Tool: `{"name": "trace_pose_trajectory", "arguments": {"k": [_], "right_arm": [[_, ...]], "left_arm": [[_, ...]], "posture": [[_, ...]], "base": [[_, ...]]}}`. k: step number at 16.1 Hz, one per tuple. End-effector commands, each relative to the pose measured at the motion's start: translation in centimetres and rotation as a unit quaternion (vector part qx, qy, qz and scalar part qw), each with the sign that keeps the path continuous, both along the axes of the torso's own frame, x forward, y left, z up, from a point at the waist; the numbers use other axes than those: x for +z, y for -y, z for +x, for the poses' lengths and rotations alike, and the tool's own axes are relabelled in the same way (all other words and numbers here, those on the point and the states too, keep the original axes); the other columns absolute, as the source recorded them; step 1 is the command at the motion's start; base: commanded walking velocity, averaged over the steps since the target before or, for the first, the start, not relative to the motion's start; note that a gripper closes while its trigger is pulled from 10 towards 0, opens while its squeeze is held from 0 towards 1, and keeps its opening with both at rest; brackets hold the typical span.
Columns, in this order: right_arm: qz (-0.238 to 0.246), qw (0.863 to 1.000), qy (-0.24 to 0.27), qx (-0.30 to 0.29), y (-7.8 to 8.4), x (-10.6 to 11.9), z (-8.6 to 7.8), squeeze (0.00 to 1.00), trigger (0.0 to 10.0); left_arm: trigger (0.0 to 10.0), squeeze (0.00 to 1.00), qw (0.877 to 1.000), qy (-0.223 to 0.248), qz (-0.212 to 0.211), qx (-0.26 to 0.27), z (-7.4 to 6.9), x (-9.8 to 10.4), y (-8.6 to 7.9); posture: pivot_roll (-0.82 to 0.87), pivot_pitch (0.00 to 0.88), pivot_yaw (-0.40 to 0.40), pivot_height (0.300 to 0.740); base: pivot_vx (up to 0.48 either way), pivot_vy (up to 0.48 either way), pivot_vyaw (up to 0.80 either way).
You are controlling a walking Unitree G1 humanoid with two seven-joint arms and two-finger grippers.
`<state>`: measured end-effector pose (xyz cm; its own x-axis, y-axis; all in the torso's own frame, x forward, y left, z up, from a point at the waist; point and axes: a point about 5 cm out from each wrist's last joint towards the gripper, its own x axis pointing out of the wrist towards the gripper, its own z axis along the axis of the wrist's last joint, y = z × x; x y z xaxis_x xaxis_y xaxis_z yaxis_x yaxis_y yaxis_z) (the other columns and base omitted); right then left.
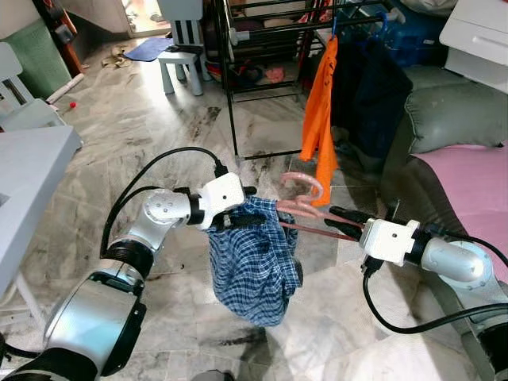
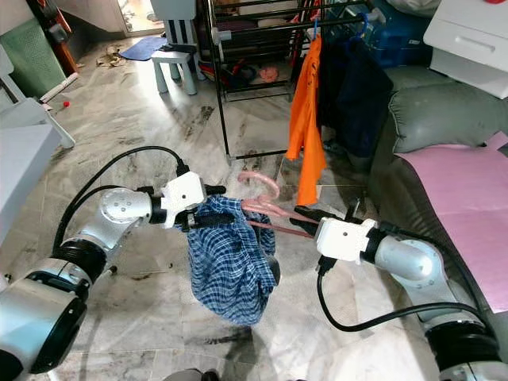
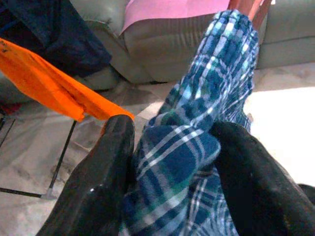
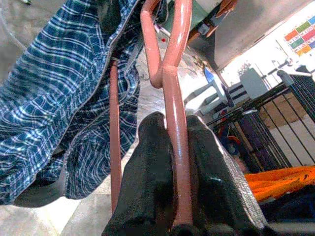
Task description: Hang hanger
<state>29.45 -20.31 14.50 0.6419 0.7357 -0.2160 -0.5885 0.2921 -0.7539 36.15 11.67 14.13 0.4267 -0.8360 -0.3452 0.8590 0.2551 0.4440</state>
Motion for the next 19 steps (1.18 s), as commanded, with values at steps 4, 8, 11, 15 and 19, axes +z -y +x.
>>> {"name": "trace_pose_trajectory", "arguments": {"k": [4, 8, 11, 15, 19], "right_arm": [[-0.016, 1.000, 0.015, 0.003, 0.0, 0.0, 0.2, 0.00, 10.0], [-0.015, 1.000, 0.020, 0.003, -0.1, 0.0, 0.3, 0.00, 10.0], [-0.015, 1.000, 0.025, 0.004, -0.2, 0.1, 0.4, 0.00, 10.0], [-0.013, 0.999, 0.030, 0.005, -0.3, 0.2, 0.5, 0.00, 10.0], [-0.013, 0.999, 0.033, 0.006, -0.4, 0.2, 0.6, 0.00, 10.0]], "left_arm": [[0.0, 0.00, 1.000, -0.007, 0.008, -0.005, 0.2, 0.6, -0.7], [0.0, 0.00, 0.999, -0.031, 0.019, -0.019, -0.2, -0.3, -0.7], [0.0, 0.00, 0.998, -0.051, 0.035, -0.029, -0.6, -1.1, -0.7], [0.0, 0.00, 0.997, -0.057, 0.035, -0.030, -0.7, -1.3, -0.7], [0.0, 0.00, 0.995, -0.084, 0.037, -0.040, -1.0, -1.7, -0.9]], "posture": [[-0.09, 0.076, 0.102, 0.740], [-0.09, 0.075, 0.102, 0.740], [-0.10, 0.074, 0.102, 0.740], [-0.10, 0.073, 0.103, 0.740], [-0.09, 0.072, 0.103, 0.740]], "base": [[0.000, 0.000, 0.00], [0.000, 0.000, 0.00], [0.000, 0.000, 0.00], [0.000, 0.000, 0.00], [0.000, 0.000, 0.00]]}}
